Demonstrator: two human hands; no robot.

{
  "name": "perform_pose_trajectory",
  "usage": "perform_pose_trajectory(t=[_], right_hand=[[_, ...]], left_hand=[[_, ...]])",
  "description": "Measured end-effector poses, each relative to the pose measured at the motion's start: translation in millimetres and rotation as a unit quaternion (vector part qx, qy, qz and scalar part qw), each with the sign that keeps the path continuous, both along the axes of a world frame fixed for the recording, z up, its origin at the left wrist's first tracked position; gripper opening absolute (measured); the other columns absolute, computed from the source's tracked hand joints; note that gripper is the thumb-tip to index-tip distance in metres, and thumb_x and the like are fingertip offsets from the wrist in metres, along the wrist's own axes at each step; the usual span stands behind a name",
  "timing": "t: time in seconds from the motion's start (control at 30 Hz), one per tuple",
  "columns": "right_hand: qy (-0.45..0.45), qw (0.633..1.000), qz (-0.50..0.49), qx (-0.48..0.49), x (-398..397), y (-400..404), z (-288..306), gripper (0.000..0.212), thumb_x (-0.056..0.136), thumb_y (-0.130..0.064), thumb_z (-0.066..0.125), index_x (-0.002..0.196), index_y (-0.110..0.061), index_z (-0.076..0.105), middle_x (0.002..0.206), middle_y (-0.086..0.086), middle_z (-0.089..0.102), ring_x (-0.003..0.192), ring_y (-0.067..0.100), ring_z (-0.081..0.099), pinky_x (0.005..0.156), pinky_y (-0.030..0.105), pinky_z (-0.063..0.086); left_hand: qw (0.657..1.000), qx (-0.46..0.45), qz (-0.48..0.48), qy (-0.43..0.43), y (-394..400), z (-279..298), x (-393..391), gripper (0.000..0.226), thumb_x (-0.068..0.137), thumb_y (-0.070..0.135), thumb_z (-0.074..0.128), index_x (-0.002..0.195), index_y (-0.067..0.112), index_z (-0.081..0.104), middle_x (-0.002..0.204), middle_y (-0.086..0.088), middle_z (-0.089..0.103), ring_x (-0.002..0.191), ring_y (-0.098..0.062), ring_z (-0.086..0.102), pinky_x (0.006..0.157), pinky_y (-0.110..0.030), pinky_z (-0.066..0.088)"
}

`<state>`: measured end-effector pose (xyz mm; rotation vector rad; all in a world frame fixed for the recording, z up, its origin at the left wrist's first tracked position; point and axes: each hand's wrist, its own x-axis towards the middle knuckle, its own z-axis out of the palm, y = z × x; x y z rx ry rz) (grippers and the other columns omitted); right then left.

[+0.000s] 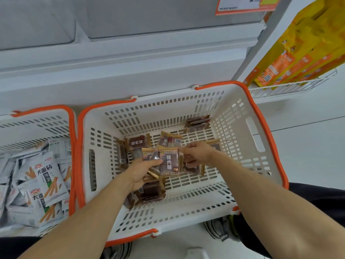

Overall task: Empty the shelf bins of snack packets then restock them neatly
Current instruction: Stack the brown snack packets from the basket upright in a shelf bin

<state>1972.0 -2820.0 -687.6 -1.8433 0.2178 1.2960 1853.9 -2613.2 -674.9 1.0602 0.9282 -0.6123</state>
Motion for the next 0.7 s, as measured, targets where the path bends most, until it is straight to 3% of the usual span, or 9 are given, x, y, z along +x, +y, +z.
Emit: perform_pose_trajectory(t=[0.03,0.1,0.2,0.27,0.33,0.4,0.47,0.6,0.7], right_hand=[[-0.056,0.994,0.067,-0.068,-1,-7,-8,0.038,0.09,-0.033,0.075,0.118,-0.012,0.062,0.112,0.004,0.068,0.098,0.019,0.067,0.088,0.036,0.058],[-0.133,0.957,0.186,-0.178,-8,-18,-18,0.043,0.086,-0.026,0.079,0.123,-0.016,0.059,0.119,0.002,0.065,0.099,0.017,0.059,0.091,0.03,0.053],[-0.131,0.938,0.23,-0.223,-25,-25,-28,0.061,0.076,-0.017,0.087,0.126,-0.018,0.052,0.118,0.005,0.064,0.098,0.021,0.061,0.085,0.031,0.056],[-0.142,0.93,0.243,-0.236,-27,-22,-33,0.048,0.079,-0.014,0.083,0.119,-0.014,0.055,0.114,0.006,0.066,0.099,0.023,0.063,0.084,0.034,0.057],[-0.14,0.931,0.238,-0.24,-22,-16,-33,0.022,0.085,-0.013,0.076,0.1,-0.014,0.061,0.103,0.004,0.067,0.089,0.019,0.061,0.073,0.028,0.053],[-0.114,0.947,0.202,-0.221,-11,-11,-31,0.015,0.087,-0.014,0.074,0.091,-0.016,0.06,0.098,0.003,0.066,0.087,0.018,0.061,0.071,0.027,0.05],[-0.077,0.97,0.133,-0.189,2,-9,-24,0.016,0.087,-0.015,0.075,0.099,-0.011,0.065,0.1,0.007,0.07,0.091,0.022,0.067,0.076,0.032,0.056],[0.033,0.999,-0.029,-0.017,19,-4,3,0.025,0.087,-0.009,0.076,0.109,-0.008,0.064,0.108,0.016,0.073,0.099,0.031,0.072,0.086,0.048,0.061],[0.091,0.993,-0.034,0.067,9,17,18,0.02,0.093,-0.005,0.067,0.113,-0.002,0.064,0.105,0.015,0.073,0.098,0.03,0.073,0.081,0.043,0.061]], left_hand=[[1.0,0.011,-0.001,0.002,0,-2,-1,0.05,0.075,0.016,0.085,0.121,0.011,0.067,0.11,-0.013,0.075,0.107,-0.032,0.067,0.102,-0.054,0.049],[0.999,0.039,-0.001,0.0,3,-10,-4,0.076,0.053,0.031,0.096,0.121,0.018,0.066,0.116,-0.006,0.074,0.117,-0.03,0.062,0.108,-0.056,0.042],[0.999,0.045,0.007,0.005,11,-38,-10,0.108,0.028,0.047,0.1,0.126,0.023,0.064,0.123,-0.003,0.071,0.124,-0.03,0.058,0.111,-0.057,0.038],[0.999,0.048,0.007,0.008,12,-42,-11,0.107,0.026,0.05,0.1,0.124,0.024,0.066,0.121,-0.003,0.071,0.123,-0.031,0.059,0.11,-0.058,0.038],[0.999,0.052,0.011,0.007,12,-43,-12,0.101,0.025,0.05,0.099,0.118,0.025,0.069,0.116,-0.002,0.074,0.118,-0.031,0.062,0.11,-0.058,0.04],[0.997,0.067,0.02,0.011,13,-41,-12,0.109,0.016,0.054,0.098,0.118,0.026,0.069,0.116,-0.002,0.074,0.117,-0.031,0.063,0.108,-0.059,0.04],[0.997,0.075,0.032,0.012,15,-43,-12,0.106,0.018,0.054,0.097,0.116,0.026,0.069,0.114,-0.001,0.074,0.115,-0.031,0.064,0.107,-0.058,0.042],[0.994,0.094,0.062,0.006,12,-29,-9,0.074,0.042,0.042,0.095,0.111,0.026,0.072,0.109,-0.001,0.076,0.109,-0.031,0.067,0.104,-0.056,0.047],[0.995,0.047,0.086,-0.003,8,-16,-4,0.056,0.068,0.027,0.09,0.119,0.02,0.068,0.113,-0.011,0.074,0.099,-0.031,0.071,0.087,-0.049,0.058]])
